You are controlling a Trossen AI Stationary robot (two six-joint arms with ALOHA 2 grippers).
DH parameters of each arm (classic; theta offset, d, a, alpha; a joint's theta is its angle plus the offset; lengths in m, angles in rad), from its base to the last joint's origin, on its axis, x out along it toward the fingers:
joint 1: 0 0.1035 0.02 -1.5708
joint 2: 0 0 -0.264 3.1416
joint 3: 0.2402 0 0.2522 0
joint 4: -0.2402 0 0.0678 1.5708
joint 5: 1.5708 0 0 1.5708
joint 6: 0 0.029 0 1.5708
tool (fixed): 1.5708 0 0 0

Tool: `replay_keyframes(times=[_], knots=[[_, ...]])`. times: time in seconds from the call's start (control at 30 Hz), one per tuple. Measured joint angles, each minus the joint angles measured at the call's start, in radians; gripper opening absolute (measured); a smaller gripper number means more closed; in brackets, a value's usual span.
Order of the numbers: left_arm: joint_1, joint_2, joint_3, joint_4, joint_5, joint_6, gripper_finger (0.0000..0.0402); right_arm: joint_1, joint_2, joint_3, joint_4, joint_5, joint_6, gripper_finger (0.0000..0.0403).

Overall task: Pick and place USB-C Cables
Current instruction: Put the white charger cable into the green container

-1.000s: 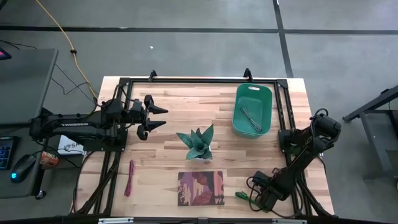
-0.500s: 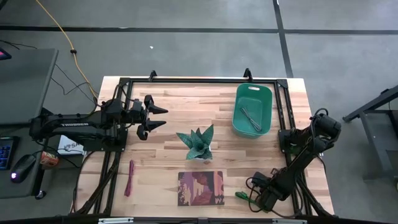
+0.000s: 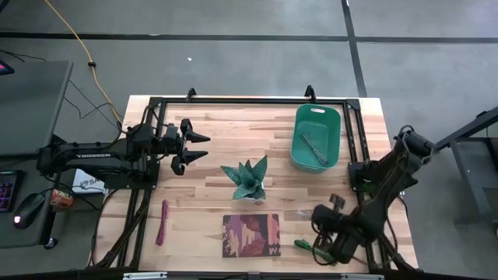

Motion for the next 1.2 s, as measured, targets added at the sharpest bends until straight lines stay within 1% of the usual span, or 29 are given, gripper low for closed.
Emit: replay_keyframes(times=[0.1,0.17,0.27,0.37,0.43,0.53,0.6,0.67,0.7,0.83,0.93,1.03,1.2], knots=[[0.0,0.0,0.0,0.0,0.0,0.0,0.023,-0.053,-0.046,0.0,0.03,0.11,-0.155,0.0001],[0.0,0.0,0.0,0.0,0.0,0.0,0.023,-0.093,-0.074,-0.015,0.068,0.13,-0.247,0.0001],[0.0,0.0,0.0,0.0,0.0,0.001,0.023,-0.14,-0.109,-0.037,0.136,0.126,-0.373,0.0001],[0.0,0.0,0.0,0.001,0.0,0.017,0.0229,-0.146,-0.143,-0.051,0.188,0.164,-0.461,0.0001],[0.0,0.0,0.0,0.005,0.0,0.018,0.0229,-0.144,-0.163,-0.067,0.209,0.209,-0.495,0.0001],[0.0,0.0,0.0,0.034,0.0,0.034,0.0229,-0.156,-0.215,-0.141,0.287,0.31,-0.599,0.0001],[0.0,0.0,0.0,0.06,0.0,0.046,0.0229,-0.2,-0.273,-0.218,0.389,0.327,-0.693,0.0001],[0.0,0.0,0.0,0.079,0.0,0.06,0.0229,-0.26,-0.348,-0.31,0.527,0.305,-0.795,0.0001],[0.0,0.0,0.0,0.087,0.0,0.067,0.0229,-0.294,-0.391,-0.361,0.617,0.277,-0.848,0.0001],[0.0,0.0,0.0,0.107,0.0,0.125,0.0229,-0.451,-0.565,-0.561,0.996,0.094,-1.091,0.0001],[0.0,0.0,0.0,0.115,-0.009,0.174,0.0229,-0.569,-0.669,-0.671,1.221,-0.011,-1.235,0.0001],[0.0,0.0,0.0,0.114,-0.039,0.218,0.023,-0.679,-0.739,-0.73,1.315,-0.112,-1.315,0.0001],[0.0,0.0,0.0,0.114,-0.112,0.285,0.023,-0.825,-0.798,-0.753,1.321,-0.23,-1.329,0.0001]])
